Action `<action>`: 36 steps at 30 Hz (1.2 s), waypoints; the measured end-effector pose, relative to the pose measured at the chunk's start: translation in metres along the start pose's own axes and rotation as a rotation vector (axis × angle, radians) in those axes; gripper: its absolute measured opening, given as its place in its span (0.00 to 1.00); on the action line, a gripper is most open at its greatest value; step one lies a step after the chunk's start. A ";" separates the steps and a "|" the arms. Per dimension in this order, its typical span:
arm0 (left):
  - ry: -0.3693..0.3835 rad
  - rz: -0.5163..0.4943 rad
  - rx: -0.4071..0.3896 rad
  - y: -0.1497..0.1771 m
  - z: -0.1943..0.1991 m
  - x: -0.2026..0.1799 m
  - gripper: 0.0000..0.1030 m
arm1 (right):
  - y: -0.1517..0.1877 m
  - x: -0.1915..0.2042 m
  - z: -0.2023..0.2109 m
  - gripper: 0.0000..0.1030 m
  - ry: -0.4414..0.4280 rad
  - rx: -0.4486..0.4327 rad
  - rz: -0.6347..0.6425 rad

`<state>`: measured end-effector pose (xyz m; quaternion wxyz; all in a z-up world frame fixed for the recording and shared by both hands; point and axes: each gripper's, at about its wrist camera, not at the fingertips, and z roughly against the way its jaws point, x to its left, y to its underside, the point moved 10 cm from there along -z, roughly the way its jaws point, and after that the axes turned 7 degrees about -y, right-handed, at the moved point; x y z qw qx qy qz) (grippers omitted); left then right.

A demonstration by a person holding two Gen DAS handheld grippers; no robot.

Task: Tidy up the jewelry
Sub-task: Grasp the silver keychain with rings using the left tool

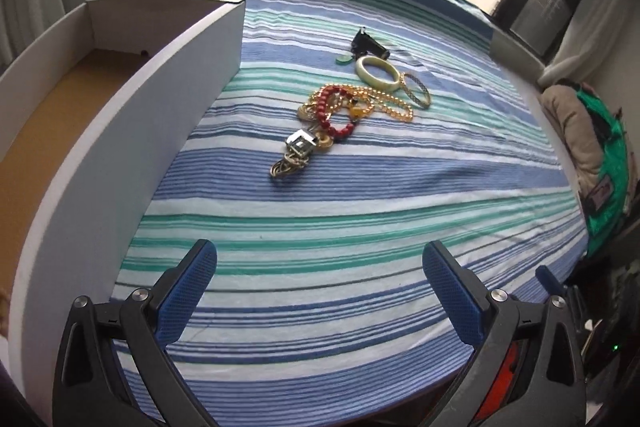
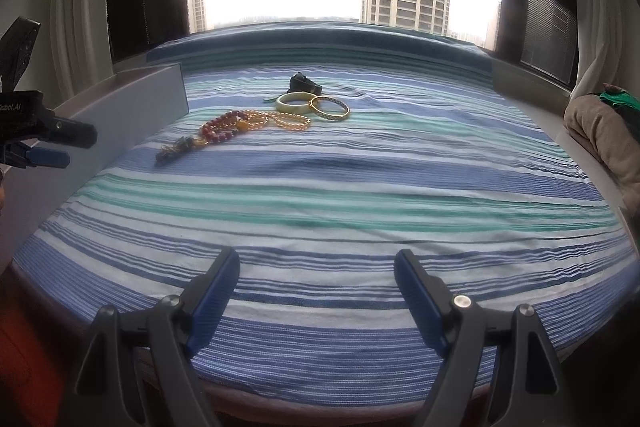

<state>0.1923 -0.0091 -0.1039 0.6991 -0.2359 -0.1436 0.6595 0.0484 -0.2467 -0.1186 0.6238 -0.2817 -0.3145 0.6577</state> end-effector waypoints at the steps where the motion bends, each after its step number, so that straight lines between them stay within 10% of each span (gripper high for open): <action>1: -0.026 -0.034 -0.012 -0.007 -0.007 -0.004 0.99 | 0.000 -0.001 0.001 0.79 0.000 -0.002 -0.005; 11: -0.216 -0.232 -0.029 -0.047 -0.105 -0.012 0.79 | 0.002 -0.012 0.014 0.79 0.019 -0.015 -0.023; 12: -0.212 -0.233 -0.024 -0.045 -0.109 -0.011 0.62 | 0.003 -0.014 0.015 0.79 0.023 -0.015 -0.026; 13: -0.201 -0.234 -0.016 -0.041 -0.112 -0.010 0.24 | 0.004 -0.016 0.015 0.79 0.026 -0.013 -0.030; 14: -0.198 -0.233 -0.005 -0.038 -0.113 -0.008 0.21 | 0.005 -0.018 0.016 0.79 0.029 -0.010 -0.034; 27: -0.053 -0.033 0.021 0.044 -0.028 0.030 0.19 | -0.003 0.000 0.005 0.79 -0.048 0.030 -0.017; 36: -0.038 0.060 0.015 0.066 -0.020 0.047 0.19 | -0.090 0.028 -0.084 0.77 -0.437 0.256 -0.195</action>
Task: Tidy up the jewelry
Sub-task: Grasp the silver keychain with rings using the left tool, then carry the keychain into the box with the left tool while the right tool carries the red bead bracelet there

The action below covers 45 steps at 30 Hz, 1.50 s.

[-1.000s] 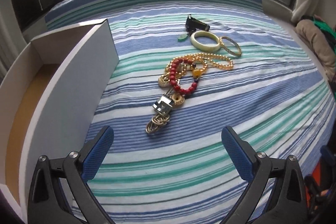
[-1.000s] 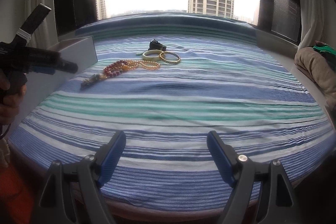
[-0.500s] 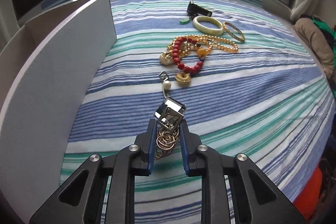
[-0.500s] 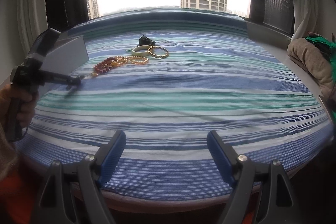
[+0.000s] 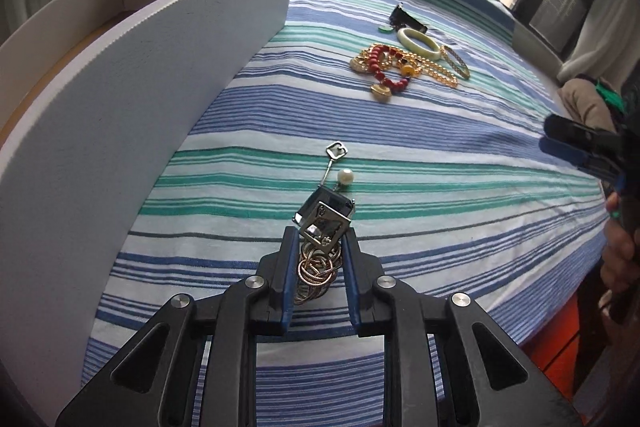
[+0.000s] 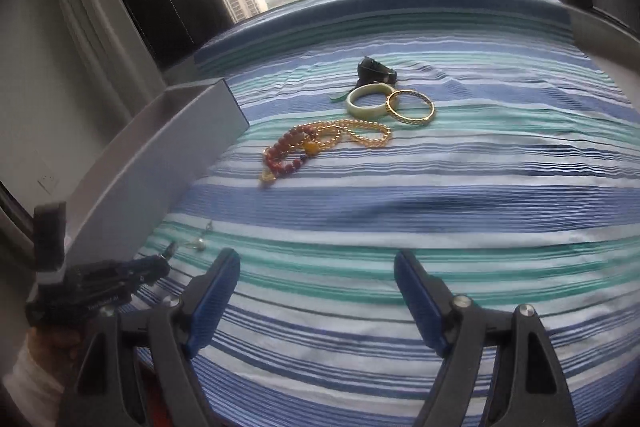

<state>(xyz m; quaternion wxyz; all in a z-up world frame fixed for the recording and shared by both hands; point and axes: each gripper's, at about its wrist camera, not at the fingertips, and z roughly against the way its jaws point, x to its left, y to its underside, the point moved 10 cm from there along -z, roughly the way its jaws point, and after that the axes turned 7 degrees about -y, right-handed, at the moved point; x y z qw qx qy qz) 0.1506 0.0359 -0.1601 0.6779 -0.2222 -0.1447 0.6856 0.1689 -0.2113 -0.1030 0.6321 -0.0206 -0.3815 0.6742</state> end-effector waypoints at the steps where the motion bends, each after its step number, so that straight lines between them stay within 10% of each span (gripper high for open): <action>1: 0.004 0.004 0.002 0.003 0.001 0.000 0.19 | -0.013 -0.001 -0.017 0.60 -0.039 0.045 -0.034; 4: 0.010 0.002 0.002 0.008 0.003 -0.002 0.19 | -0.046 -0.014 -0.065 0.40 -0.037 0.133 -0.139; 16: 0.007 0.010 -0.002 0.010 0.005 0.001 0.19 | -0.081 -0.007 -0.161 0.34 0.232 0.246 -0.094; 20: 0.005 0.012 -0.004 0.010 0.006 0.001 0.19 | -0.080 -0.012 -0.166 0.17 0.314 0.236 -0.059; 36: 0.062 0.105 -0.200 -0.050 0.130 0.019 0.19 | -0.130 0.113 -0.049 0.17 0.141 0.087 0.267; 45: -0.200 0.273 -0.317 -0.063 0.195 0.140 0.19 | -0.132 0.252 -0.061 0.17 -0.069 0.054 0.440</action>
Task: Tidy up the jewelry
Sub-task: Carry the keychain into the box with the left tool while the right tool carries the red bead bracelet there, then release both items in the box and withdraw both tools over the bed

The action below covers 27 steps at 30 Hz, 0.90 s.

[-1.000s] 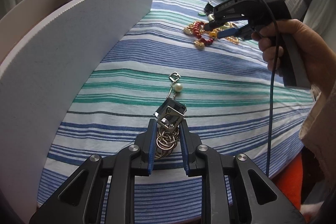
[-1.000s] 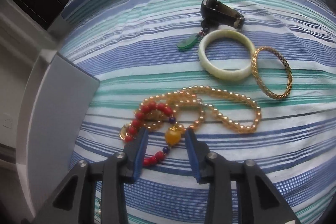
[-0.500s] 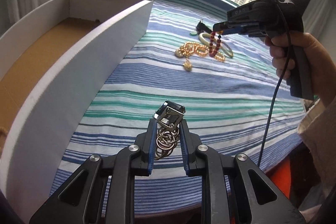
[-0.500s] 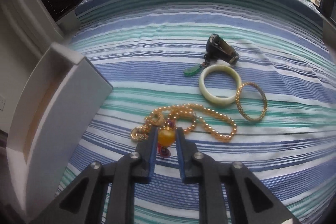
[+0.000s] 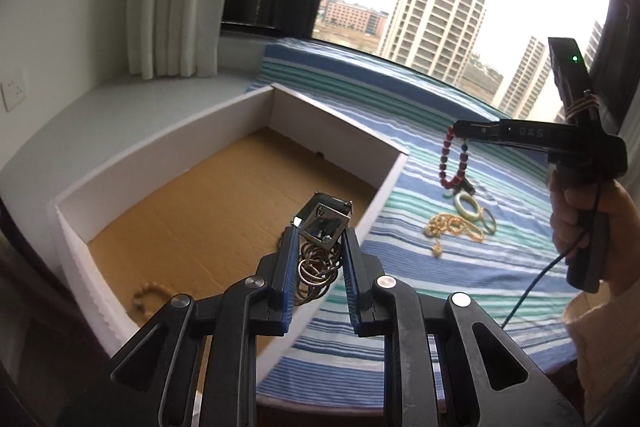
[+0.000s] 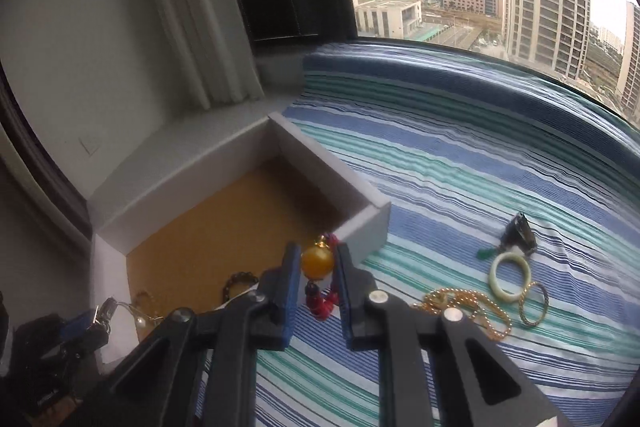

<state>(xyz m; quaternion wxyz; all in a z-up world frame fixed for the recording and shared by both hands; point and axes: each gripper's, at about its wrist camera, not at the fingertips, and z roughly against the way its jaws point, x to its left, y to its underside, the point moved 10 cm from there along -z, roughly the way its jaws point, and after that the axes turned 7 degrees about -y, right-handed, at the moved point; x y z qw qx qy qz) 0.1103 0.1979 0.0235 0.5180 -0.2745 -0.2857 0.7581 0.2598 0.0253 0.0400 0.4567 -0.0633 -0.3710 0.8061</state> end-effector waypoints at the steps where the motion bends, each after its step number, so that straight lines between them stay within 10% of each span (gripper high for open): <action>1: -0.020 0.014 0.008 0.001 -0.005 0.011 0.19 | -0.004 0.012 -0.010 0.17 -0.015 0.001 0.016; 12: -0.118 0.072 0.191 0.030 -0.095 0.066 0.19 | -0.007 0.073 -0.145 0.17 -0.062 0.110 0.108; 20: -0.157 0.056 0.258 0.047 -0.118 0.064 0.22 | 0.003 0.075 -0.170 0.18 -0.038 0.111 0.160; 25: -0.237 0.051 0.188 0.036 -0.101 0.063 0.87 | 0.001 0.068 -0.141 0.49 -0.029 0.049 0.152; 27: -0.248 0.052 0.137 0.028 -0.089 0.057 0.91 | 0.003 0.062 -0.125 0.49 -0.013 0.016 0.153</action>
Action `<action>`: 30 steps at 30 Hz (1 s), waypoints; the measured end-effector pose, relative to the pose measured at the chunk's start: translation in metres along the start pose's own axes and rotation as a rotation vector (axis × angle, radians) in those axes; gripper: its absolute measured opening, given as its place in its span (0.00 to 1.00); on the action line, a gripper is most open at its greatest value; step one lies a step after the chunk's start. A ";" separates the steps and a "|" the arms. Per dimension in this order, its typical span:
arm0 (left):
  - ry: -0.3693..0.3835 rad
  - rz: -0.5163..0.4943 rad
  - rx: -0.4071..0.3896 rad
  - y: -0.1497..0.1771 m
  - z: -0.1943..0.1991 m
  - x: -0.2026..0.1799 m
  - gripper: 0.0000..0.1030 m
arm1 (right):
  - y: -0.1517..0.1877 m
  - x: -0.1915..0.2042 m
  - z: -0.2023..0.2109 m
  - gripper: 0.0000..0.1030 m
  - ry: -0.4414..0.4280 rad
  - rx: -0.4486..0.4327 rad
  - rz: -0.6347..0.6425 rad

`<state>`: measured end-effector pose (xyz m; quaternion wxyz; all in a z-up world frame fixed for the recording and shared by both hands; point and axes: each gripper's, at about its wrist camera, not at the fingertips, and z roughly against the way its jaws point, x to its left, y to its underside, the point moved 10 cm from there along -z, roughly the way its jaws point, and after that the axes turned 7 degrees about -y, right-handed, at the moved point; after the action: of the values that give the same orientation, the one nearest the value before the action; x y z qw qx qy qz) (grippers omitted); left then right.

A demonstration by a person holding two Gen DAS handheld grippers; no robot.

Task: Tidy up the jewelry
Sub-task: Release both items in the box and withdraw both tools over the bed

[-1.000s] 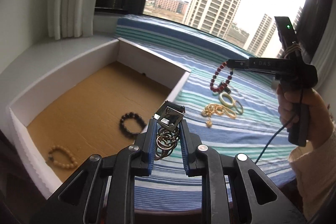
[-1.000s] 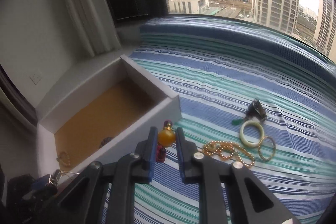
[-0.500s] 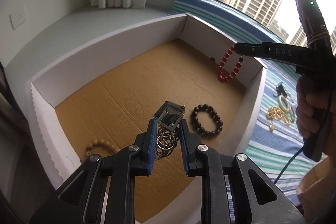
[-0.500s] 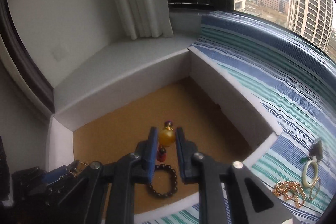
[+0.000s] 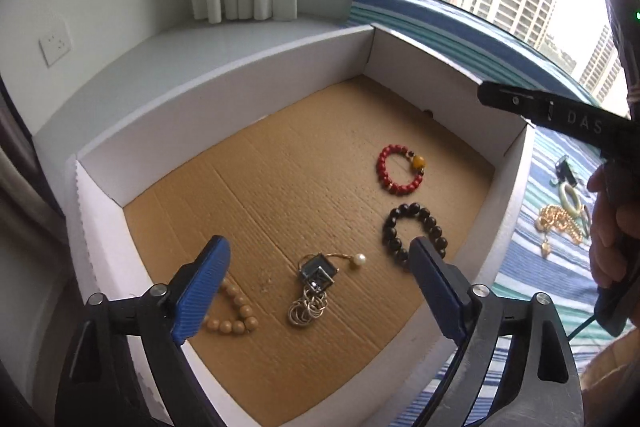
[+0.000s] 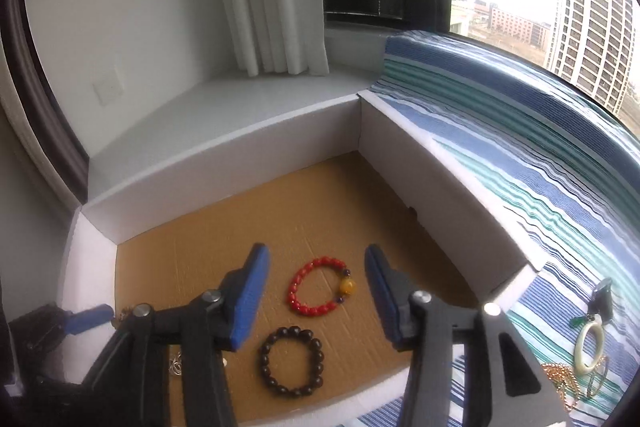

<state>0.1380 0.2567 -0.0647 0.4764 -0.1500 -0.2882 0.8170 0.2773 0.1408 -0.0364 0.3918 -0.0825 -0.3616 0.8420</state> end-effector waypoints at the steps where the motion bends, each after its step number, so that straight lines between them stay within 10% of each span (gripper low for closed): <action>1: 0.007 0.002 -0.016 -0.002 0.007 -0.003 0.91 | 0.003 -0.003 0.010 0.51 0.011 -0.017 -0.001; 17: 0.156 -0.222 -0.066 0.069 0.029 -0.150 0.96 | 0.196 -0.119 0.147 0.64 0.377 -0.042 -0.089; 30: 0.257 -0.346 -0.085 0.118 0.015 -0.220 0.96 | 0.327 -0.211 0.225 0.64 0.630 -0.128 -0.400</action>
<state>0.1590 0.0170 -0.1317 0.6357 -0.2211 -0.2808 0.6842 0.1296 -0.2749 -0.1237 0.6346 -0.2897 -0.2843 0.6576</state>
